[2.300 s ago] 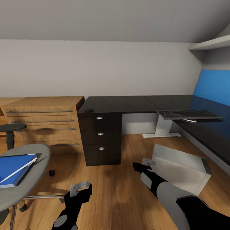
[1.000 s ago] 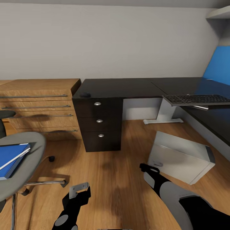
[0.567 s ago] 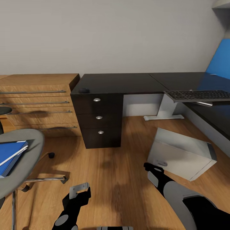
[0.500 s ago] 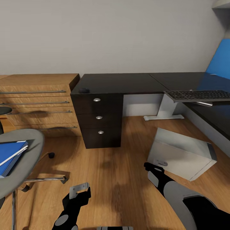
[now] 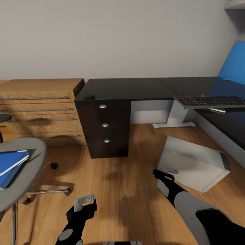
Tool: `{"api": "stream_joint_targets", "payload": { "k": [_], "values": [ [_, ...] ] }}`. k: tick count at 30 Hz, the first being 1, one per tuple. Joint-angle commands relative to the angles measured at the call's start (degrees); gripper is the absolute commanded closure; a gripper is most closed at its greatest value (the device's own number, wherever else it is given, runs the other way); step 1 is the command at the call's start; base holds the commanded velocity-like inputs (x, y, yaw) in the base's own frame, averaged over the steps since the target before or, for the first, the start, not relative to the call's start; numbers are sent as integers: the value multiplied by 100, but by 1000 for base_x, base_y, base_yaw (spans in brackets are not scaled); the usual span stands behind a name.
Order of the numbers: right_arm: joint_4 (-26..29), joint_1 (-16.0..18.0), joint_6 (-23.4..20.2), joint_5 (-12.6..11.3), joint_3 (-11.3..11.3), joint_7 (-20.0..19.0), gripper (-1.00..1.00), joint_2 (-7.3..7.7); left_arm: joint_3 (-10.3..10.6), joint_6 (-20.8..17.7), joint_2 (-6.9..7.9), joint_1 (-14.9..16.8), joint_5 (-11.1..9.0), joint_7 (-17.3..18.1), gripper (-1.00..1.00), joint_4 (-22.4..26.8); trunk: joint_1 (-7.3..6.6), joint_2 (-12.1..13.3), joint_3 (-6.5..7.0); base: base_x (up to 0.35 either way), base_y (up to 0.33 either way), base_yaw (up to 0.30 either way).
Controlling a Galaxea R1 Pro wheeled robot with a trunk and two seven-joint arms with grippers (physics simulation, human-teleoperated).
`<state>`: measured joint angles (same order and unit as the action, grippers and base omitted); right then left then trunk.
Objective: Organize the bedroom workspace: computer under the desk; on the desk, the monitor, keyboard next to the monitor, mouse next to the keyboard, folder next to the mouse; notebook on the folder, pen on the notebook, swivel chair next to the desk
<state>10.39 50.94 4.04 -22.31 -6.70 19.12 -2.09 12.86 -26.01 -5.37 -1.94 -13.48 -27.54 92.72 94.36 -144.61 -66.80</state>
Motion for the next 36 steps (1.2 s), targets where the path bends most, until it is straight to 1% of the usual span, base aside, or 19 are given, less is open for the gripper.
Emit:
{"api": "stream_joint_targets", "payload": {
  "k": [1,15,21,32,36],
  "values": [
    [-5,4,26,-62,-48,21,-100,0,4,-10,1,0,-58,-46,-100,9,-1,-2,-1,0,0,-120],
    [-30,3,24,-63,-60,-12,-100,-16,44,-1,4,0,-58,-43,-100,8,-1,-2,35,0,0,-159],
    [-40,3,18,-62,-67,-21,-100,-27,115,6,8,0,-58,-41,-100,9,-1,-2,20,0,0,-129],
    [-45,3,18,-55,-71,-28,-100,-29,128,1,10,0,-58,-41,-100,9,-1,-2,-13,0,0,-225],
    [-45,3,20,-49,-75,-31,-100,-34,130,5,7,0,-58,-41,-100,9,-1,-2,-22,0,0,-112]
  ]
}}
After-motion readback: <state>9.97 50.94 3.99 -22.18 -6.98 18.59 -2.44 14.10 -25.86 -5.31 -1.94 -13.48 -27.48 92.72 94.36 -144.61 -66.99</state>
